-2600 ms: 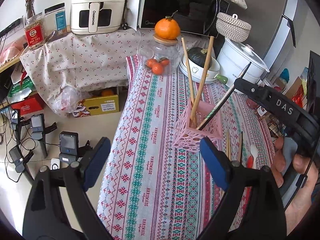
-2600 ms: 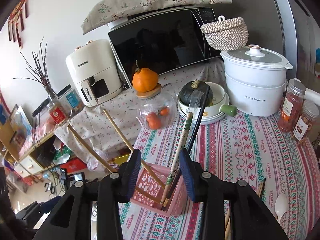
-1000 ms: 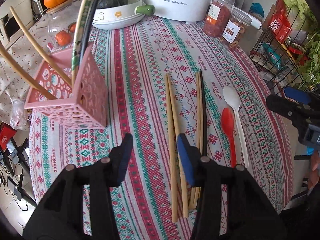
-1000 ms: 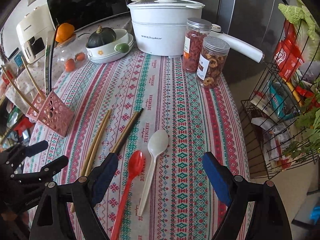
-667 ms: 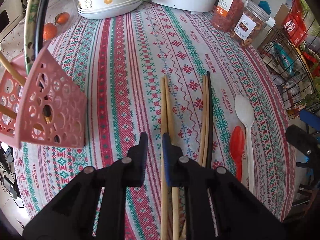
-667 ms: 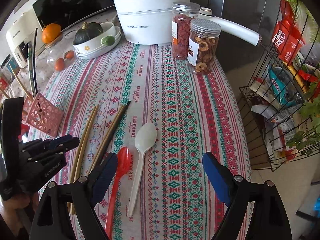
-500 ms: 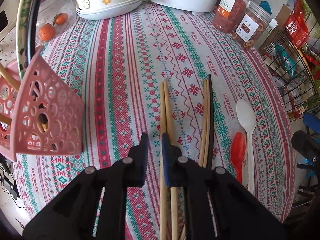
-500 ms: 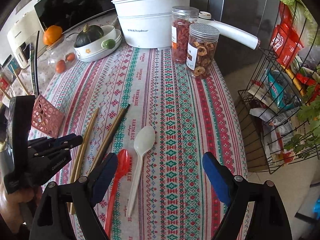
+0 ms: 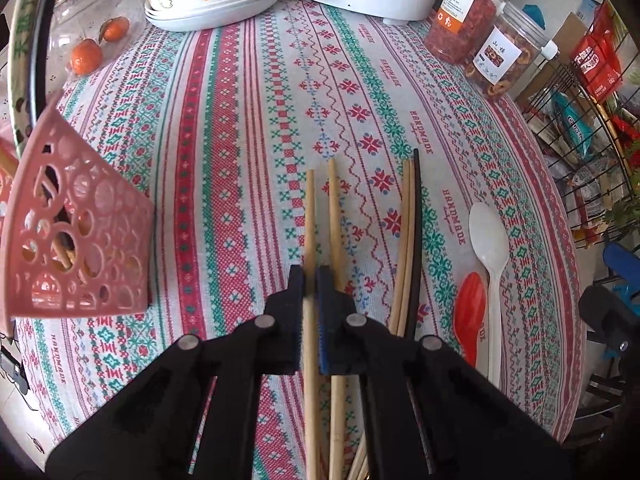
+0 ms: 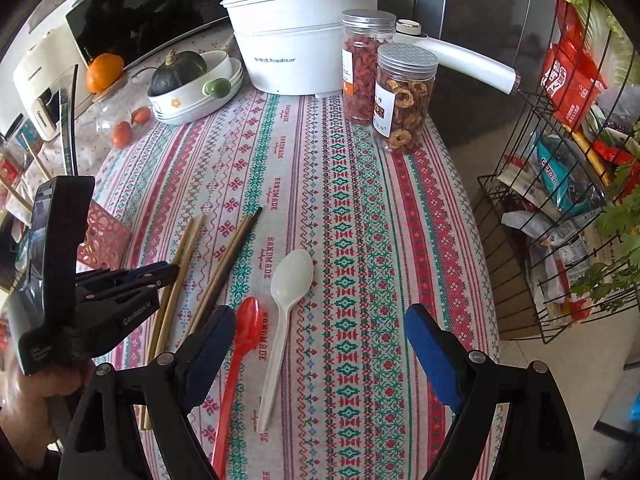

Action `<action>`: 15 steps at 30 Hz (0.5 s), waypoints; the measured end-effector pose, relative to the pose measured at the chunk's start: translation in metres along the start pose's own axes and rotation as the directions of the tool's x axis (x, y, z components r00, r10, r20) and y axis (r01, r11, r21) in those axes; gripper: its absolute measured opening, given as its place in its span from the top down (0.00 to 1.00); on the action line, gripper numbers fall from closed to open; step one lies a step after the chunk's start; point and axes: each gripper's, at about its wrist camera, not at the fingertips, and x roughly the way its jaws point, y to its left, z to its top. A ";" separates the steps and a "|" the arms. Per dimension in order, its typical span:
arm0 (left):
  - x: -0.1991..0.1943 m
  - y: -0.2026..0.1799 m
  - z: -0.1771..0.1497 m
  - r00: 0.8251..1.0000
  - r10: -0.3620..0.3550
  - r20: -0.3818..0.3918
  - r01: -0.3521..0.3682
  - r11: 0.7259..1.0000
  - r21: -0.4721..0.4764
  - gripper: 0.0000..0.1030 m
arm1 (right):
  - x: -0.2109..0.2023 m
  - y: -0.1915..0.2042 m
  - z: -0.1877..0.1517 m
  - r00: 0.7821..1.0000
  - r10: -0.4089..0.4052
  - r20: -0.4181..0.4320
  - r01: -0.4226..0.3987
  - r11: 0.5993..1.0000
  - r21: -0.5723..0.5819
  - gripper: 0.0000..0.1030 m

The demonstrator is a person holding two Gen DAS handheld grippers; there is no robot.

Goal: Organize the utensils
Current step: 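Lower the left tool onto the loose chopsticks and close on a wooden one, then lift the wooden chopstick with the left tool while the right tool grasps another wooden chopstick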

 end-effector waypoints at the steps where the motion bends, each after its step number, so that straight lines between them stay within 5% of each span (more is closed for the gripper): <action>1: -0.005 0.002 -0.003 1.000 -0.003 0.007 0.003 1.000 0.002 0.93 | 0.000 0.001 0.000 1.000 0.005 -0.002 -0.005 1.000 -0.001 0.15; 15: -0.108 0.045 -0.067 0.984 -0.101 0.149 0.090 0.993 0.079 0.93 | 0.021 0.053 0.010 1.000 0.019 -0.007 -0.020 0.997 -0.074 0.15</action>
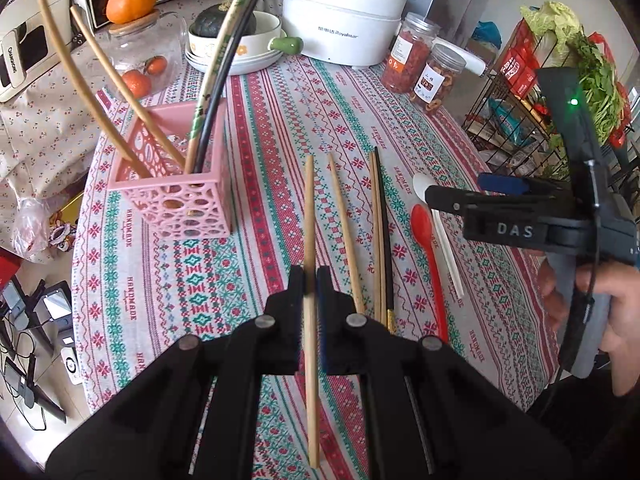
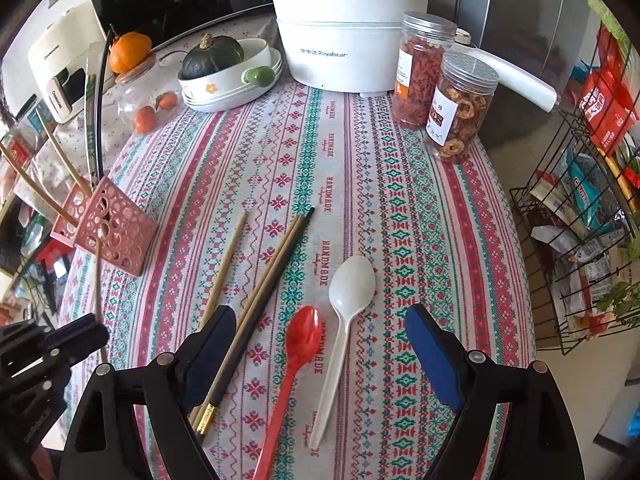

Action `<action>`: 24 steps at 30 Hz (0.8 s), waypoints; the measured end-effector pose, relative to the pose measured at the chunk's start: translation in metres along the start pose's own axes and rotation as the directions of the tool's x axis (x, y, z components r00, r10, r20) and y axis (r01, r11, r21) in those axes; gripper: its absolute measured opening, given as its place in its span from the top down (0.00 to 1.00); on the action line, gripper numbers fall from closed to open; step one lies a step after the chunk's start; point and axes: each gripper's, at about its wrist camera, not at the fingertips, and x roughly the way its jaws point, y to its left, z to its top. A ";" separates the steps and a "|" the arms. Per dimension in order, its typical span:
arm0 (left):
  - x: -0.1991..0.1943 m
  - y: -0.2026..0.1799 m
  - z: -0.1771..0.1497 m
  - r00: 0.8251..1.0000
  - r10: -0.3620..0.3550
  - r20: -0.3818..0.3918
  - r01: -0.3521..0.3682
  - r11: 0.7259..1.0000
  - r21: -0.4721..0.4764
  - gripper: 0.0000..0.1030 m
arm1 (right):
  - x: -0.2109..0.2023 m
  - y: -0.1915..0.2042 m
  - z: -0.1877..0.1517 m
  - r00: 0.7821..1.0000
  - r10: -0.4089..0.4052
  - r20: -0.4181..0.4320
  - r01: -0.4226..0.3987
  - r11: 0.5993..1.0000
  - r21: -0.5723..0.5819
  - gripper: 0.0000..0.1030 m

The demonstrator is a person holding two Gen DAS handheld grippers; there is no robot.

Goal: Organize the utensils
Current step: 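Lift the wooden chopstick with the left tool while the right tool grasps another wooden chopstick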

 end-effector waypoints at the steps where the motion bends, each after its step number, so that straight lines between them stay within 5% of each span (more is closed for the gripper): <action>1: -0.005 0.006 -0.003 1.000 0.001 0.013 -0.001 1.000 -0.012 0.93 | 0.004 0.004 0.001 1.000 0.006 0.001 -0.006 1.000 -0.011 0.15; 9: -0.025 0.042 -0.009 0.998 -0.030 0.055 0.038 0.990 -0.137 0.93 | 0.032 0.040 0.005 0.996 0.068 0.057 -0.062 0.993 -0.096 0.20; 11: -0.028 0.045 -0.008 0.997 -0.036 0.062 0.045 0.988 -0.145 0.93 | 0.044 0.051 0.005 0.995 0.095 0.024 -0.092 0.989 -0.115 0.31; 18: -0.034 0.049 -0.010 0.996 -0.031 0.079 0.042 0.990 -0.133 0.93 | 0.074 0.079 0.003 0.998 0.060 -0.021 -0.063 0.987 -0.145 0.45; 24: -0.033 0.055 -0.011 0.997 -0.028 0.077 0.039 0.988 -0.149 0.93 | 0.073 0.080 0.006 0.999 0.022 -0.048 -0.028 0.990 -0.136 0.85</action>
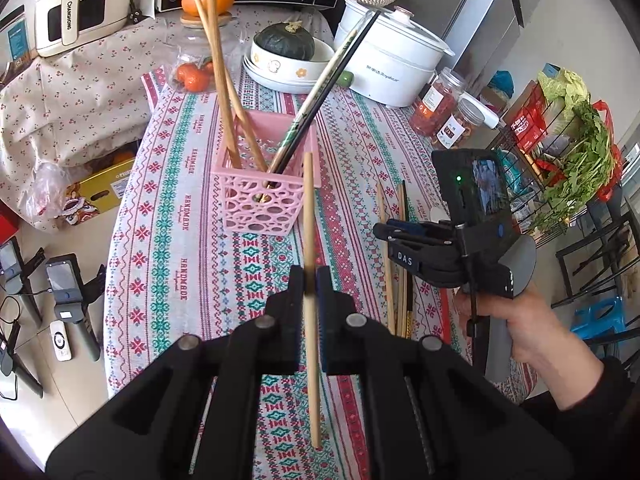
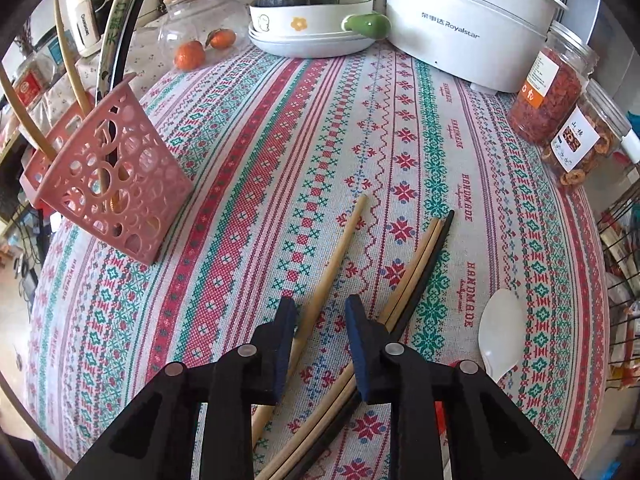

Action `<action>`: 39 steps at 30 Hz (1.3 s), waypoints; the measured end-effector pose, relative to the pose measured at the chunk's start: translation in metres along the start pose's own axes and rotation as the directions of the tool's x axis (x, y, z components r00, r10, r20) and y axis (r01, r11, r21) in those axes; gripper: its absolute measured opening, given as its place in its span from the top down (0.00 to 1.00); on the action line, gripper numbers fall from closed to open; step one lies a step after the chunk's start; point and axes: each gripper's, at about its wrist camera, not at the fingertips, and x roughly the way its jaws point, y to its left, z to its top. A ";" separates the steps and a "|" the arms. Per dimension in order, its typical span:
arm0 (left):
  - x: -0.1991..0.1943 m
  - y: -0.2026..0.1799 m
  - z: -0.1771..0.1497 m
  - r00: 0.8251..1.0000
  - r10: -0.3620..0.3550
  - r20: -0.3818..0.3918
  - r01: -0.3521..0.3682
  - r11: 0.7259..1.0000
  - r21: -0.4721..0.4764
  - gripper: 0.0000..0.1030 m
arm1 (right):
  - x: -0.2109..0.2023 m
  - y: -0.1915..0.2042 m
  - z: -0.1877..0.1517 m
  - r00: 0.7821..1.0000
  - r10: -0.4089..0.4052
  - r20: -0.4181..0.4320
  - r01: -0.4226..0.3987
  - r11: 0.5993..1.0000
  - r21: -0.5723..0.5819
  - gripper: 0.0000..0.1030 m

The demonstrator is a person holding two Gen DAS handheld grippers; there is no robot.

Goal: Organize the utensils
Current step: 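Lift the wooden chopstick with the left tool while the right tool grasps another wooden chopstick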

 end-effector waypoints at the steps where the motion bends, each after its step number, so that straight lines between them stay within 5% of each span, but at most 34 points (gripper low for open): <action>1: 0.000 0.000 0.000 1.000 0.001 0.001 -0.001 1.000 -0.001 0.93 | -0.002 -0.002 0.000 1.000 0.007 -0.003 -0.007 1.000 0.009 0.87; 6: -0.009 0.001 -0.001 1.000 -0.013 0.015 0.013 1.000 -0.001 0.93 | -0.017 -0.010 -0.001 0.999 0.044 0.004 -0.044 0.998 0.040 0.92; 11: -0.033 -0.004 0.000 0.996 -0.035 0.080 0.034 0.999 0.017 0.93 | -0.068 -0.020 0.001 0.990 0.078 0.116 -0.085 0.994 0.062 0.94; 21: -0.087 -0.020 0.013 0.965 -0.074 0.253 0.058 0.996 0.070 0.93 | -0.164 -0.027 -0.026 0.932 0.128 0.339 -0.166 0.982 0.088 0.94; 27: -0.121 -0.022 0.025 0.911 -0.121 0.395 0.100 0.992 0.073 0.93 | -0.196 -0.021 -0.030 0.884 0.163 0.437 -0.216 0.974 0.072 0.94; 32: -0.139 -0.017 0.036 0.844 -0.124 0.521 0.107 0.992 0.063 0.93 | -0.219 -0.013 -0.031 0.844 0.192 0.501 -0.251 0.967 0.052 0.94; 36: -0.141 -0.010 0.045 0.804 -0.088 0.588 0.077 0.996 0.044 0.93 | -0.223 -0.009 -0.028 0.831 0.205 0.518 -0.265 0.963 0.043 0.94; 39: -0.131 -0.007 0.051 0.794 -0.039 0.607 0.020 0.999 0.038 0.93 | -0.220 -0.009 -0.026 0.833 0.205 0.515 -0.268 0.962 0.050 0.94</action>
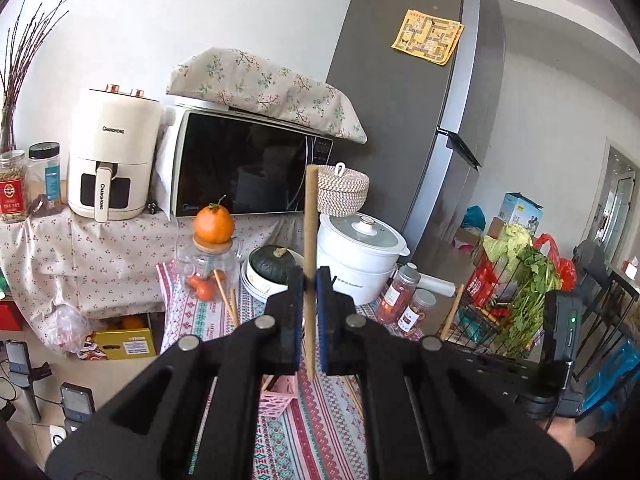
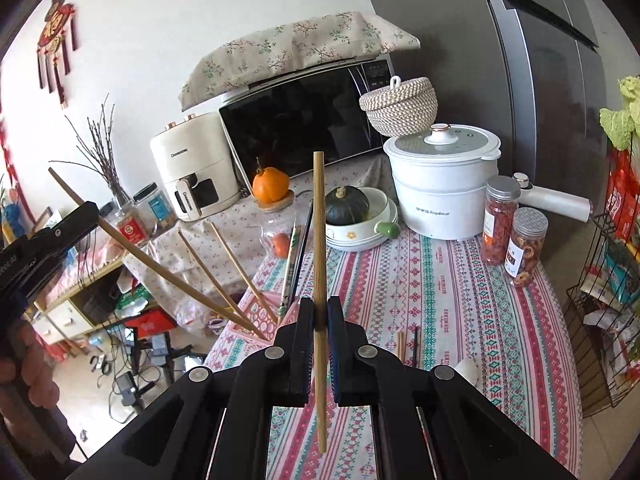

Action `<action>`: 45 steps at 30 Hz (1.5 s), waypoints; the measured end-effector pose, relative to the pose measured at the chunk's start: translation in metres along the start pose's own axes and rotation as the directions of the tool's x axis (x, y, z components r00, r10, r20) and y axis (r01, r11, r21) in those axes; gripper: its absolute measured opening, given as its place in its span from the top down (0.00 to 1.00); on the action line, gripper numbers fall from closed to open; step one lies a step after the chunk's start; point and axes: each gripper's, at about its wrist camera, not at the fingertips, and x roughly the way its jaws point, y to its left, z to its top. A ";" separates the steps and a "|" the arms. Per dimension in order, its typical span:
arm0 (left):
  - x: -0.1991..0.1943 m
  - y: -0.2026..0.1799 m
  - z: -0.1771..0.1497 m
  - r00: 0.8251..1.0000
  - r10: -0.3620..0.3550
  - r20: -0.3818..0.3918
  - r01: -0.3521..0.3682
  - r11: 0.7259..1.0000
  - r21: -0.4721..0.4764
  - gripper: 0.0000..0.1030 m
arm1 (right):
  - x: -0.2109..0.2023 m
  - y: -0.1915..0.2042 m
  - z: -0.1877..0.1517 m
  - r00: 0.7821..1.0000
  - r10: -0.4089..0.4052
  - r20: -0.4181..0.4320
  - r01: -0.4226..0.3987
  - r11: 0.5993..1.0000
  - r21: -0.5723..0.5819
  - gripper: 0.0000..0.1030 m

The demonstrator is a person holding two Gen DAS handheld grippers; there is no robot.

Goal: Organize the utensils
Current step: 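Lift the wooden chopstick with the left tool while the right tool grasps another wooden chopstick, then drop the wooden chopstick into the pink basket with the left tool while the right tool lifts, then lower the wooden chopstick into the pink basket and open the right tool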

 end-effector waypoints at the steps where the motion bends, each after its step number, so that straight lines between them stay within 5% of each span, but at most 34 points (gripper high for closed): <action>1: 0.005 0.001 -0.002 1.000 0.022 0.001 -0.022 1.000 0.014 0.93 | 0.001 -0.001 -0.001 1.000 -0.001 -0.002 0.001 1.000 0.001 0.94; 12: 0.070 0.012 -0.029 0.979 0.153 -0.133 -0.142 0.986 0.090 0.93 | 0.014 0.003 -0.006 1.000 -0.010 -0.020 0.010 1.000 -0.018 0.94; 18: 0.088 0.017 -0.039 0.970 0.157 -0.188 -0.140 0.985 0.098 0.91 | 0.018 0.002 -0.008 1.000 -0.014 -0.026 0.013 1.000 -0.021 0.94; 25: 0.062 0.016 -0.030 0.963 0.169 -0.210 -0.161 0.985 0.057 0.50 | 0.010 0.009 -0.001 1.000 0.001 0.017 -0.001 1.000 -0.005 0.94; 28: 0.050 0.024 -0.032 0.938 0.205 -0.278 -0.204 0.978 0.034 0.45 | 0.008 0.017 0.009 0.998 0.010 0.054 -0.010 1.000 -0.002 0.94; 32: 0.043 0.037 -0.042 0.905 0.220 -0.365 -0.232 0.973 0.012 0.23 | 0.015 0.033 0.025 0.994 0.031 0.102 -0.033 0.999 0.019 0.94; 38: 0.047 0.062 -0.058 0.866 0.234 -0.441 -0.256 0.967 0.009 0.23 | 0.044 0.062 0.040 0.984 0.040 0.176 -0.048 0.998 0.042 0.94; 45: 0.040 0.078 -0.058 0.862 0.221 -0.457 -0.269 0.962 -0.042 0.21 | 0.082 0.074 0.044 0.974 -0.047 0.222 0.040 0.999 0.032 0.93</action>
